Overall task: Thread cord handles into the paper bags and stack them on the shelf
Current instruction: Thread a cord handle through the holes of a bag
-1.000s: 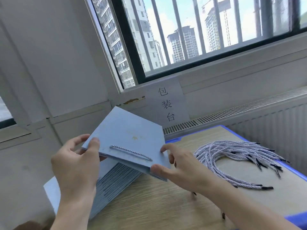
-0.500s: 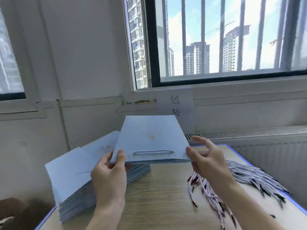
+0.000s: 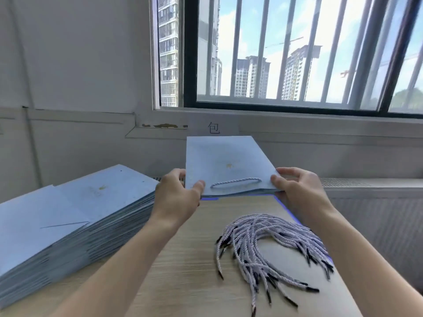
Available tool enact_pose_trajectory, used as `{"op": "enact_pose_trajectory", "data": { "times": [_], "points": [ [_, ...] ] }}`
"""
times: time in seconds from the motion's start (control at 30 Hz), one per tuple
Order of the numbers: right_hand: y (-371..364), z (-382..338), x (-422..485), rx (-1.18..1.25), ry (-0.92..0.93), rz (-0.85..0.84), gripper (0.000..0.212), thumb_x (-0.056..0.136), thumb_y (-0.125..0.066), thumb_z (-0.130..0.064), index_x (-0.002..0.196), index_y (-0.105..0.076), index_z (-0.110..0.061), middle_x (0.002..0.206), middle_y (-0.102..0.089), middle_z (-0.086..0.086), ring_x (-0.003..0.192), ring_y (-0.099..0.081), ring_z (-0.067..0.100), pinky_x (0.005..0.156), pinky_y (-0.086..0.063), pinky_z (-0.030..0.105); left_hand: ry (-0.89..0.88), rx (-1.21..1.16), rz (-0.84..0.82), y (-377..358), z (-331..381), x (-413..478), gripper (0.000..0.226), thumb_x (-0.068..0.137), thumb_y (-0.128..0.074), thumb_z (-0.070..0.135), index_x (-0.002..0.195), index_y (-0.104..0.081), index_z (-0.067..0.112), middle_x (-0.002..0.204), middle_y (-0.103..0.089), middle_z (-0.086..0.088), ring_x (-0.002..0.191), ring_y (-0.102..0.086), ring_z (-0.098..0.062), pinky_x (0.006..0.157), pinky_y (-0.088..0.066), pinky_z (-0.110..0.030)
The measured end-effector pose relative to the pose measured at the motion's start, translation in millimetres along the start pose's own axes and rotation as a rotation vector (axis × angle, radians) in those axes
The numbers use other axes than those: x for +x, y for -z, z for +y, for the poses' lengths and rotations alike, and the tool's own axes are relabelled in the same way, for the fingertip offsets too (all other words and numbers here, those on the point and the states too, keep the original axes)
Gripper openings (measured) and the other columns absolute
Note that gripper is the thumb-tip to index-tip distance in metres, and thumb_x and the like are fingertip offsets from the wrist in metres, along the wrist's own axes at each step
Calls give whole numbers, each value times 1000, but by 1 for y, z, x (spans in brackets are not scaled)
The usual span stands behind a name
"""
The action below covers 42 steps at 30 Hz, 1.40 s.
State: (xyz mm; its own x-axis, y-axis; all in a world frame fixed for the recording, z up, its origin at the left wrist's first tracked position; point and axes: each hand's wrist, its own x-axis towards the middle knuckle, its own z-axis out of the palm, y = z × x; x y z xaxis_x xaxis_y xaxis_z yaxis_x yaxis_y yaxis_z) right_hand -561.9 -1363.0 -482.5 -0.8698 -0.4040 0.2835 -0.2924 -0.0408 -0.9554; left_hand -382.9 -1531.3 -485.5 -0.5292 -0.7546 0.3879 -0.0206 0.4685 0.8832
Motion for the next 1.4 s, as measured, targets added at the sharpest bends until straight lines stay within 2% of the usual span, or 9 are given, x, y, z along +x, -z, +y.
{"op": "enact_pose_trajectory", "data": {
  "times": [0.17, 0.47, 0.63, 0.77, 0.83, 0.93, 1.1, 1.27, 1.4],
  "points": [
    [23, 2, 51, -246, 25, 82, 21, 89, -73, -21, 109, -67, -18, 91, -72, 3, 66, -66, 15, 69, -56, 33, 3, 43, -44, -57, -3, 42, 24, 89, -69, 30, 106, -58, 17, 90, -69, 1, 83, -67, -25, 71, -53, -36],
    [18, 70, 114, -529, -83, 46, 42, 89, -71, -24, 125, -65, -5, 119, -69, 9, 107, -67, 27, 98, -52, 43, 14, 404, -102, -124, -60, 90, 37, 96, -53, 44, 121, -59, 17, 115, -69, -8, 105, -63, -32, 87, -52, -41],
    [2, 98, 114, -756, -91, -5, 29, 89, -67, -31, 100, -76, -6, 97, -74, 12, 96, -67, 27, 85, -52, 33, 7, 702, -167, -129, -90, 96, 38, 101, -38, 38, 111, -61, 11, 122, -61, -15, 115, -53, -33, 92, -48, -42],
    [-11, 108, 108, -884, -3, 36, 28, 91, -64, -25, 110, -74, -7, 123, -59, 18, 116, -55, 34, 99, -44, 35, -27, 704, -188, -127, -96, 95, 36, 99, -44, 42, 122, -65, 23, 129, -45, -8, 123, -43, -29, 101, -42, -39],
    [-16, 102, 108, -917, 50, -14, 25, 92, -64, -27, 89, -75, -5, 102, -63, 18, 103, -56, 33, 87, -44, 34, -79, 639, -191, -128, -96, 96, 38, 96, -51, 48, 120, -70, 24, 128, -48, -6, 120, -49, -27, 101, -43, -36],
    [-25, 95, 104, -1017, 12, -117, 60, 88, -66, -51, 54, -42, -8, 57, -42, 7, 71, -46, 26, 56, -29, 35, -118, 603, -212, -131, -99, 98, 51, 87, -62, 59, 117, -72, 19, 125, -52, -8, 119, -51, -26, 104, -42, -37],
    [-36, 103, 106, -1084, 22, -123, 56, 85, -64, -62, 64, -45, -13, 85, -56, 10, 106, -53, 33, 71, -33, 30, -148, 682, -196, -142, -98, 99, 59, 87, -58, 64, 119, -70, 16, 128, -50, -12, 122, -46, -30, 104, -38, -34],
    [-37, 110, 110, -989, -19, -68, 57, 77, -73, -60, 61, -39, -16, 65, -42, 0, 106, -54, 32, 52, -27, 31, -178, 858, -150, -148, -94, 95, 64, 87, -48, 71, 119, -66, 19, 126, -54, -4, 122, -37, -27, 100, -37, -38],
    [-38, 108, 107, -958, -25, -41, 57, 75, -76, -56, 58, -39, -17, 68, -44, 2, 105, -49, 30, 64, -27, 32, -175, 826, -161, -150, -96, 97, 63, 89, -50, 67, 120, -67, 15, 127, -55, -6, 124, -40, -27, 103, -37, -37]
  ]
}}
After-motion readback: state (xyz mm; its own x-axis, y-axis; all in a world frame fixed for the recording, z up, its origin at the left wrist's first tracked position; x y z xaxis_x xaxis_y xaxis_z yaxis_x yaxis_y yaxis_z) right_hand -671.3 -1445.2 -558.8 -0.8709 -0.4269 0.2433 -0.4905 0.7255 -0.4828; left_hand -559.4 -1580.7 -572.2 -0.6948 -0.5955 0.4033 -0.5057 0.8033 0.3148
